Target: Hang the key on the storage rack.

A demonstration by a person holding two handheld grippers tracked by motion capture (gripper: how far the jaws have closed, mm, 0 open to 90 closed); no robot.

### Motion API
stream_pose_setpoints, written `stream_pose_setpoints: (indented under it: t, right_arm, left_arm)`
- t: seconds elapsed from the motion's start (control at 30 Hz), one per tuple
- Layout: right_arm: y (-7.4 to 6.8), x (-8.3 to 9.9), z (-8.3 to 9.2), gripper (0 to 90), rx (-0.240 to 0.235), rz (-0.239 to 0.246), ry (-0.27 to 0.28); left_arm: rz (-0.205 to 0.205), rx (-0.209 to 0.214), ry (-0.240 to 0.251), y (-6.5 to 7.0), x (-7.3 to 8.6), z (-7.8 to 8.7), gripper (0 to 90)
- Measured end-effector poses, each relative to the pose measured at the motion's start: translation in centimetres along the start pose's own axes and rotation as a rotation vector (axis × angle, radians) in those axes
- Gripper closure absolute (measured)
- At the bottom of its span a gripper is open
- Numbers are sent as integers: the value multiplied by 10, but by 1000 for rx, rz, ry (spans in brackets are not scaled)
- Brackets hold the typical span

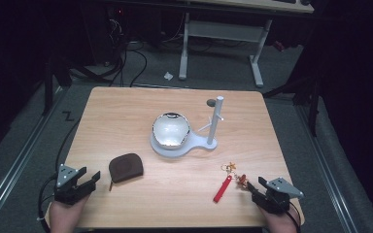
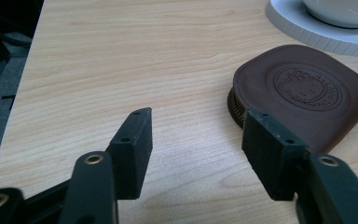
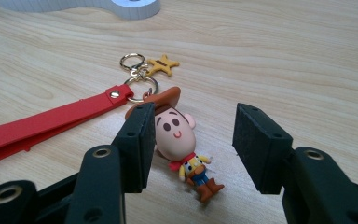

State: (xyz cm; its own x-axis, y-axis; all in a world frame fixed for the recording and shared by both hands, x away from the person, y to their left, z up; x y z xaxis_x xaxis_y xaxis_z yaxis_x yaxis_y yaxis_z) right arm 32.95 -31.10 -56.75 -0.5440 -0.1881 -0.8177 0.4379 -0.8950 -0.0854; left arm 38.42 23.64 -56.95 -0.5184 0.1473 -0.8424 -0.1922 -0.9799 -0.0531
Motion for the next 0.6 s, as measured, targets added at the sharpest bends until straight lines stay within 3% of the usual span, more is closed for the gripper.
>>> stream_pose_setpoints:
  t: [0.33, 0.6]
  right_arm:
    - [-5, -4, -3, 490, -21, 2, -27]
    - [-1, -3, -10, 479, -16, 1, -118]
  left_arm:
    - [-25, 25, 12, 4, -3, 4, 315]
    - [-26, 33, 7, 2, -2, 3, 270]
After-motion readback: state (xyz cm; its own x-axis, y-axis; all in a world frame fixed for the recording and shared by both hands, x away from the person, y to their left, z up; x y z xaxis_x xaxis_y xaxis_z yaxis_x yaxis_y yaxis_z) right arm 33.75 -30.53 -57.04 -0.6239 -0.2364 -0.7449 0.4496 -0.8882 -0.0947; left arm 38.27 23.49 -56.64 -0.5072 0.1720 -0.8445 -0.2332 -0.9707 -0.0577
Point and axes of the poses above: each handheld gripper's, and its own axes: z roughly backward along the jaws, x roughly out of its underside, y roughly to its right, the point moved 9 cm from there along -z, roughly forward along the jaws, and after that the axes turned 11 degrees about -x, right-handed, at the moved point
